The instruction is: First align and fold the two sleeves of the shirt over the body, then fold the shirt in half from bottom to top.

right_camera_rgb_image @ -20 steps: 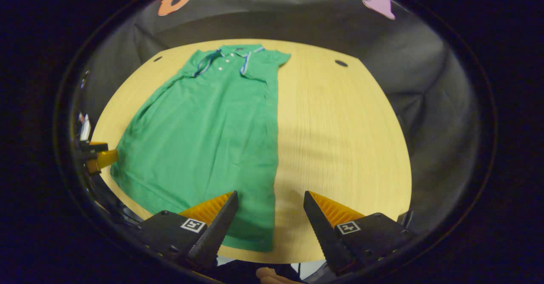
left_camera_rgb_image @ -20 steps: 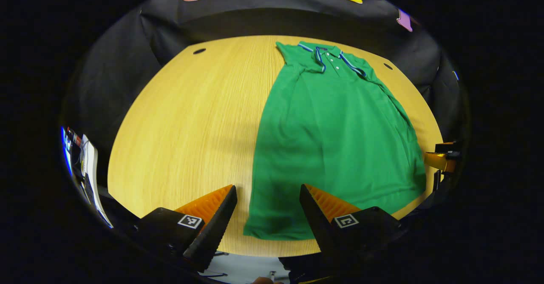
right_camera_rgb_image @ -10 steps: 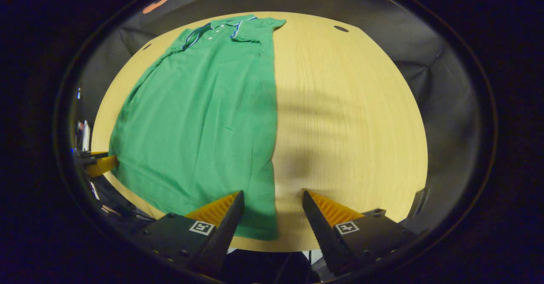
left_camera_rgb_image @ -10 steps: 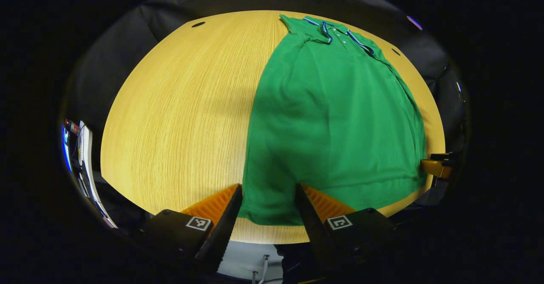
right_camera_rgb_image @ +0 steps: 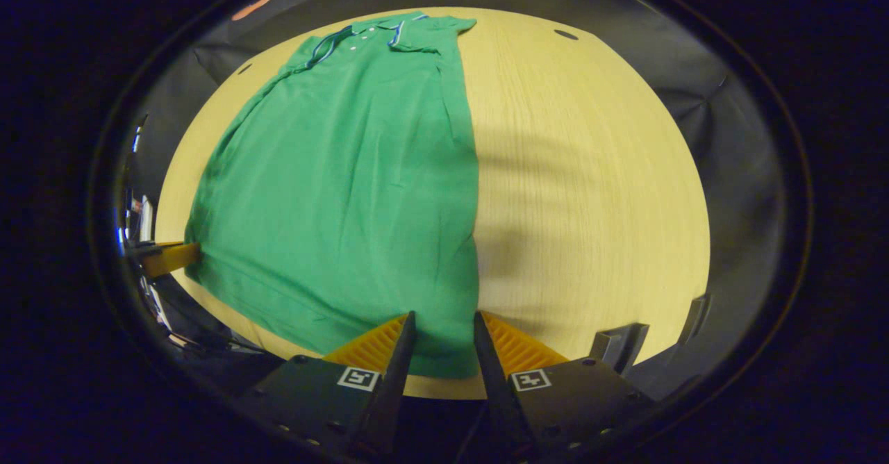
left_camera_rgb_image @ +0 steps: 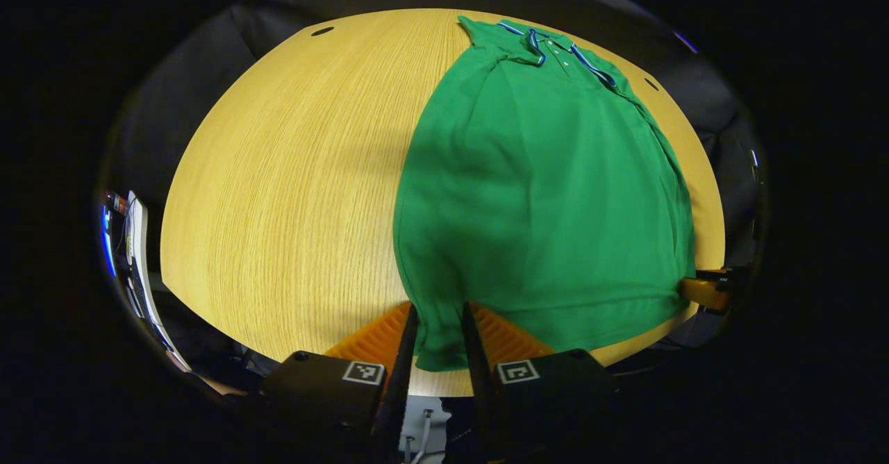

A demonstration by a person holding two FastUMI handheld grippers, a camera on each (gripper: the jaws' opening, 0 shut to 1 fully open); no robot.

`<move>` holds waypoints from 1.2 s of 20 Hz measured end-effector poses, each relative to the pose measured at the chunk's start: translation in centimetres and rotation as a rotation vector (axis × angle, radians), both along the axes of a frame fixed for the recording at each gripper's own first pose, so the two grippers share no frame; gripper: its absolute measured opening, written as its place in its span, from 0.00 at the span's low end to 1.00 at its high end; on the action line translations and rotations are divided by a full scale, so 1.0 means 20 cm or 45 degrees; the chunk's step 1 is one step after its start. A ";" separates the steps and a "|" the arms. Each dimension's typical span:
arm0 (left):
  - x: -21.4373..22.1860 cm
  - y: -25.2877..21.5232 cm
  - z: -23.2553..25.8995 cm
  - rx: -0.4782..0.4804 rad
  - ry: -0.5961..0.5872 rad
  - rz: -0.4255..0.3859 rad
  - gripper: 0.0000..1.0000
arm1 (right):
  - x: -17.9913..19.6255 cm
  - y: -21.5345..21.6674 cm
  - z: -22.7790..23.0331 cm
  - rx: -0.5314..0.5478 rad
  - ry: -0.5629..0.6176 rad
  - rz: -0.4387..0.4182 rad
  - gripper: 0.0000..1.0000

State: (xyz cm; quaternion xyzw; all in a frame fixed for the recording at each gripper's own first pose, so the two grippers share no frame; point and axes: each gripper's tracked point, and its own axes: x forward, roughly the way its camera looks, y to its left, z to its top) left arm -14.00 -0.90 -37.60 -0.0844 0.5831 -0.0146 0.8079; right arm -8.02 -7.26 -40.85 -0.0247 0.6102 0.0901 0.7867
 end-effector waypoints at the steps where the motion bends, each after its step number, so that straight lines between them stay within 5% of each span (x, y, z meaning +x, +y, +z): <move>1: 0.00 -0.01 0.00 -0.008 -0.001 -0.013 0.35 | 0.01 0.00 0.00 -0.002 -0.002 -0.005 0.54; 3: 0.01 -0.02 0.00 -0.019 -0.008 -0.034 0.22 | 0.03 0.02 0.00 0.009 -0.017 0.004 0.53; 6: 0.03 -0.03 0.01 -0.041 -0.040 -0.047 0.08 | 0.07 0.07 0.01 0.106 -0.034 -0.028 0.02; 15: 0.32 0.04 0.26 -0.058 -0.285 -0.014 0.03 | 0.32 0.14 0.36 0.244 -0.273 -0.003 0.00; 24: 0.87 0.13 0.57 -0.024 -0.541 -0.008 0.03 | 0.89 0.20 0.71 0.331 -0.440 -0.070 0.00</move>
